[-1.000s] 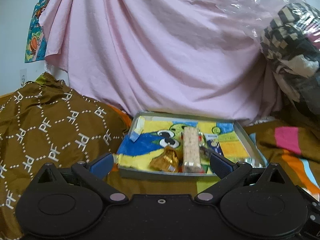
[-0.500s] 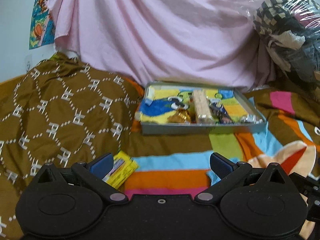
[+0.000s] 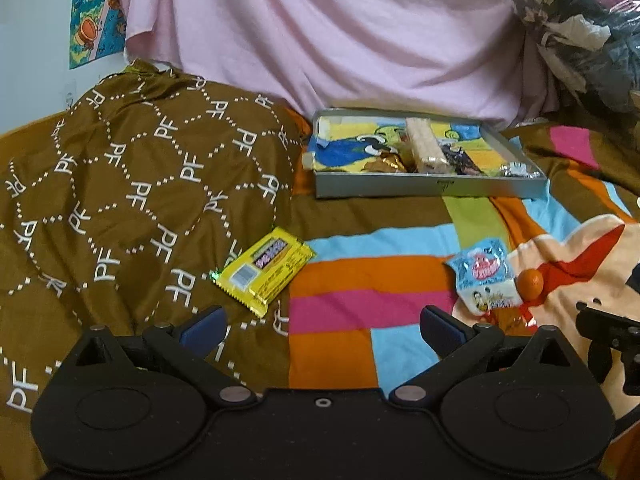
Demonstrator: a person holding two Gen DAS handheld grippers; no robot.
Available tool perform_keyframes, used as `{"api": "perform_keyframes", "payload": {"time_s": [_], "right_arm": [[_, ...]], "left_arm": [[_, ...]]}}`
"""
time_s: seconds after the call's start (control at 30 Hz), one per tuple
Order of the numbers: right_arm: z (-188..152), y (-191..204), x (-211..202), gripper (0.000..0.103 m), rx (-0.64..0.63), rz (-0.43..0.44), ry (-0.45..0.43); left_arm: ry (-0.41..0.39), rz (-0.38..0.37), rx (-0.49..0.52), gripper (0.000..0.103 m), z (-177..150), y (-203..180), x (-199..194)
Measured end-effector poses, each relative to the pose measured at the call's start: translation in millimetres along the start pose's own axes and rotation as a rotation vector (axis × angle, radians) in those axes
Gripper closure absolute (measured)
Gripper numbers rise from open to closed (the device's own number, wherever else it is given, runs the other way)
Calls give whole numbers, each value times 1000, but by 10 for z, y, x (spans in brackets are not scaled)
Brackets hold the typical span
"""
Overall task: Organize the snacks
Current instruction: 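Move both tools back over the remaining snacks on the quilt, then lower left tool to red spicy strip packet while right lowers to mandarin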
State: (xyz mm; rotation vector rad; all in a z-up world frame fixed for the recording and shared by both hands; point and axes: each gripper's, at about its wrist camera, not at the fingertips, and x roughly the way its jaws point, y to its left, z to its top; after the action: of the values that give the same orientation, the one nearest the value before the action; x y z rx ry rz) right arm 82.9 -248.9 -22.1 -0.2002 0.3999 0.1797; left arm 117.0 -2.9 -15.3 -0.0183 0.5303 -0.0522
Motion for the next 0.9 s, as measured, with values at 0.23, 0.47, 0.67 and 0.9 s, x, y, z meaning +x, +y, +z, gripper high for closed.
{"api": "perform_keyframes", "payload": {"time_s": [0.23,0.47,0.67,0.9], "right_arm": [[-28,113,79,0,-59,43,48],[-17,57,122,0,-32,27,73],[10,-78,166,0,33,38,97],[87,-145,219,0,-11,45,89]], "left_arm": [[38,4,20,1,-87,-5,37],[75,-4,29,1,-162,-46,84],[93,-36,63,1,-197,-177,106],[96,-116,126,1,-192,-443,107]]}}
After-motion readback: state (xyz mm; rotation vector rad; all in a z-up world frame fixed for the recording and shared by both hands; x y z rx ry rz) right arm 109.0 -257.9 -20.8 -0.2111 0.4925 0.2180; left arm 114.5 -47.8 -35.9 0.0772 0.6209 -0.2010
